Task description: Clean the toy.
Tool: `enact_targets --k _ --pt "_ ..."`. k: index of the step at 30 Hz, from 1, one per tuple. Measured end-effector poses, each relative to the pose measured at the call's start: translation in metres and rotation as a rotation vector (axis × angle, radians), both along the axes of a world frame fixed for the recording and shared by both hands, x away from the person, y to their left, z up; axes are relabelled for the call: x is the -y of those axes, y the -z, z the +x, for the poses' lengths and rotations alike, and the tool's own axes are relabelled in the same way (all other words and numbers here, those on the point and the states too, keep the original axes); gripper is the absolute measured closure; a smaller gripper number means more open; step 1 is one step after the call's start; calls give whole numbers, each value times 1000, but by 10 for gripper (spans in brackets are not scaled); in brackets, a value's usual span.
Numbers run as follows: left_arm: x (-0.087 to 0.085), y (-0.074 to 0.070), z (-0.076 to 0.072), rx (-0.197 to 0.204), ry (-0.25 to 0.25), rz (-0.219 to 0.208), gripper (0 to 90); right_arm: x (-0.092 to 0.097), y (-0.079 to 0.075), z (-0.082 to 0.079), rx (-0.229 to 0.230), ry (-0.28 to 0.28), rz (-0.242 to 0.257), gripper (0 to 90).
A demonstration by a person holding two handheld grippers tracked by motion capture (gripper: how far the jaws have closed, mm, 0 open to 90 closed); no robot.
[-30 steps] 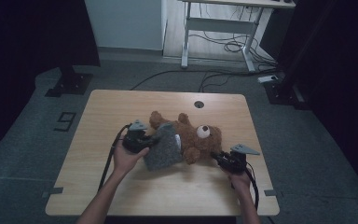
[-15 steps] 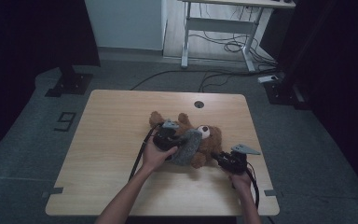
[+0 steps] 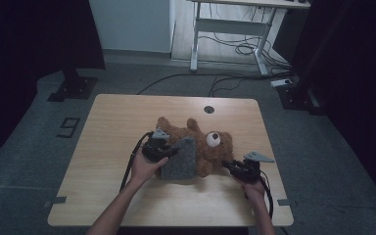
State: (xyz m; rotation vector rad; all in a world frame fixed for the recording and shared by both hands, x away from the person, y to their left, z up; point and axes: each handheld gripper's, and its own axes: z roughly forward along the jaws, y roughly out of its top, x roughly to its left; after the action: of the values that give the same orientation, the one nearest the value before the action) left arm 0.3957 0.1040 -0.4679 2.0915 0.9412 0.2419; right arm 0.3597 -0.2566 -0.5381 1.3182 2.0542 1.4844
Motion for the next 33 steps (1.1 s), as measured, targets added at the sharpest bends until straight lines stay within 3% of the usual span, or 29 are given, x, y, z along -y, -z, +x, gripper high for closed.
enact_targets --k 9,14,15,16,17,18,19,20,21,22,23,24,25,26,27,28,29,30,32,33 --pt "-58 21 -12 -35 -102 46 775 0 -1 -1 1 1 13 692" --pt "-65 14 -15 -22 -110 35 775 -1 -3 -1 7 5 23 693" --pt "-59 4 -17 -1 -98 35 775 0 -3 -1 5 8 25 694" --pt "-59 4 -17 -1 -98 35 775 0 -3 -1 5 8 25 694" --pt "-48 -9 -18 25 -77 26 775 0 -2 -1 6 12 28 695" --pt "-48 -9 -18 25 -77 26 775 0 -2 -1 6 12 28 695" --pt "-34 -23 -15 46 -52 19 775 -1 -3 -1 9 14 26 698" --pt "-34 -23 -15 46 -52 19 775 -1 -3 -1 9 14 26 698" --pt "-17 -35 -11 62 -24 14 775 -1 -3 -1 11 15 28 700" --pt "-17 -35 -11 62 -24 14 774 -1 -3 -2 10 15 30 701" --pt "1 -43 -6 77 6 5 775 -1 -3 -2 11 15 30 701" --pt "1 -43 -6 77 6 5 775 -1 -3 -2 11 15 30 701" --pt "21 -49 0 89 34 -1 775 -1 -3 -2 11 14 30 703" --pt "21 -49 0 89 34 -1 775 -1 -3 -2 11 14 30 703" --pt "40 -52 6 84 69 -17 774 -1 -2 -1 11 15 31 705" --pt "40 -52 6 84 69 -17 774 -1 -2 -1 11 15 31 705" --pt "59 -51 11 76 102 -33 774 -1 -2 -1 12 14 32 705" --pt "59 -51 11 76 102 -33 774 0 -2 -1 11 13 31 706" --pt "79 -47 15 60 139 -40 774 -1 -2 -1 11 15 33 706" --pt "98 -41 19 44 169 -28 773 -1 -2 -1 12 15 31 706"
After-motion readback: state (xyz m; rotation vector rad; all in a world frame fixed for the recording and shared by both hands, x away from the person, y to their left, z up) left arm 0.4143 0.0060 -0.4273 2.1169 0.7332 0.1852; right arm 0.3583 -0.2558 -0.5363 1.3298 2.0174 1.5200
